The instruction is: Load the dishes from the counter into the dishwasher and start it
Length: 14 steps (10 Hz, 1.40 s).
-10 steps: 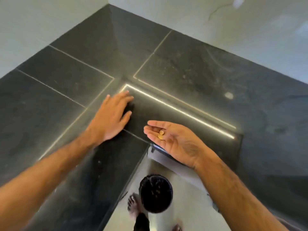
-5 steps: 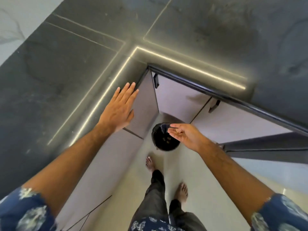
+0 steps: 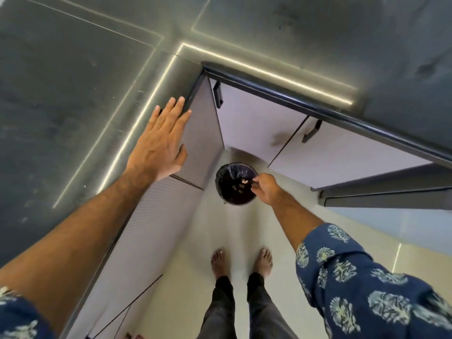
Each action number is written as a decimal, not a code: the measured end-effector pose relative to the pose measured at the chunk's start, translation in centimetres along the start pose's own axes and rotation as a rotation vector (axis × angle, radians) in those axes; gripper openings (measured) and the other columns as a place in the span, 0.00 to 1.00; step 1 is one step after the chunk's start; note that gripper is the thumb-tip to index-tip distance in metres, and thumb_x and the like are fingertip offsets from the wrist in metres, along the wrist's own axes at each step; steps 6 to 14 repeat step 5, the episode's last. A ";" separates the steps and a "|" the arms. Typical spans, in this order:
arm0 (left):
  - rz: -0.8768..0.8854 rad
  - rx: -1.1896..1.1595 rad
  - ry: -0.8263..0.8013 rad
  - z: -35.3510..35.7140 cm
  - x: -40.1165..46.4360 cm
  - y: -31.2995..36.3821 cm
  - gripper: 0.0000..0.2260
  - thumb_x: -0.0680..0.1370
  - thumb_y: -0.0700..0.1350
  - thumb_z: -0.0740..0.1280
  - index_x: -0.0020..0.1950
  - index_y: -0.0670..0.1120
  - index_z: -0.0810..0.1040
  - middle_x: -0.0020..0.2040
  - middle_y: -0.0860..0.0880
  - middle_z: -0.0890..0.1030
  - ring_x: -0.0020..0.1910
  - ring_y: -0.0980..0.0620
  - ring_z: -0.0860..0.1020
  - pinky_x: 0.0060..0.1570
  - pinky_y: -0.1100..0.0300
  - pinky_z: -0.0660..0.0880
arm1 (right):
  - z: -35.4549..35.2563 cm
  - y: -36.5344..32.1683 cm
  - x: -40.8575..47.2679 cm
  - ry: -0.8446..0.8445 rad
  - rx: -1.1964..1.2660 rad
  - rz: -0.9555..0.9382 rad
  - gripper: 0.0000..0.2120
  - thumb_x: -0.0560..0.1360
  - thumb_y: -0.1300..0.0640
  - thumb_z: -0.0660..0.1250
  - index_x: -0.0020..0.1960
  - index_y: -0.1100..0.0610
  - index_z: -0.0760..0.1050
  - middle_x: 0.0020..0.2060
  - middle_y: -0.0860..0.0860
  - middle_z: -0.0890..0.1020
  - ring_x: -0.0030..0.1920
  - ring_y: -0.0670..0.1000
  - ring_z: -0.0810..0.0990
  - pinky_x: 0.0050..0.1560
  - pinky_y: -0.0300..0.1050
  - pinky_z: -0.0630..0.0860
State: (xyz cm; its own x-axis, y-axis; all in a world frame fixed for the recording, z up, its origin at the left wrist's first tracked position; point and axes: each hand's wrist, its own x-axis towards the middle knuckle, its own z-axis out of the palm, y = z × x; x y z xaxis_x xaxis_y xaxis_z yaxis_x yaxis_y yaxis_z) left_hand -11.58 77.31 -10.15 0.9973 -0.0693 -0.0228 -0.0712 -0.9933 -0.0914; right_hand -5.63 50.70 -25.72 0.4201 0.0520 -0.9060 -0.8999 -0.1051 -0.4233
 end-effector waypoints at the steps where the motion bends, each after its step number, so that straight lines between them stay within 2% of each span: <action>1: 0.000 0.000 0.002 -0.1 -0.1 0.0 0.36 0.76 0.45 0.63 0.81 0.41 0.53 0.82 0.40 0.47 0.81 0.44 0.44 0.79 0.42 0.47 | -0.7 0.4 -0.7 0.005 -0.014 -0.031 0.08 0.79 0.68 0.57 0.48 0.62 0.74 0.39 0.55 0.74 0.39 0.50 0.73 0.47 0.44 0.74; 2: 0.016 0.006 -0.016 -0.5 -0.1 0.0 0.37 0.76 0.46 0.64 0.81 0.40 0.51 0.82 0.39 0.46 0.81 0.44 0.43 0.79 0.42 0.48 | -1.4 0.0 -3.4 -0.012 -0.322 -0.167 0.07 0.78 0.66 0.60 0.49 0.61 0.77 0.39 0.52 0.76 0.41 0.52 0.75 0.43 0.42 0.73; 3: 0.038 0.036 -0.029 -0.6 -0.4 0.1 0.37 0.78 0.51 0.63 0.81 0.40 0.50 0.82 0.39 0.46 0.81 0.43 0.43 0.79 0.41 0.49 | -2.6 -0.1 -7.3 0.017 -0.826 -0.434 0.17 0.79 0.63 0.61 0.67 0.62 0.72 0.59 0.55 0.77 0.62 0.56 0.74 0.63 0.47 0.69; 4: 0.033 0.078 -0.026 -1.6 -0.2 0.3 0.35 0.81 0.55 0.59 0.81 0.40 0.51 0.82 0.39 0.47 0.81 0.41 0.45 0.78 0.39 0.49 | -3.5 0.0 -11.7 0.064 -1.112 -0.673 0.26 0.81 0.57 0.61 0.76 0.62 0.61 0.74 0.58 0.66 0.74 0.58 0.65 0.72 0.48 0.61; 5: 0.049 0.101 -0.027 -1.6 -1.0 0.5 0.33 0.82 0.58 0.55 0.81 0.41 0.52 0.82 0.40 0.48 0.81 0.41 0.45 0.77 0.37 0.48 | -4.6 0.3 -14.3 0.213 -1.361 -0.873 0.35 0.80 0.45 0.60 0.80 0.57 0.50 0.79 0.57 0.55 0.79 0.58 0.54 0.77 0.57 0.55; 14: 0.049 0.101 -0.027 -1.6 -1.0 0.5 0.33 0.82 0.58 0.55 0.81 0.41 0.52 0.82 0.40 0.48 0.81 0.41 0.45 0.77 0.37 0.48 | -4.6 0.3 -14.3 0.213 -1.361 -0.873 0.35 0.80 0.45 0.60 0.80 0.57 0.50 0.79 0.57 0.55 0.79 0.58 0.54 0.77 0.57 0.55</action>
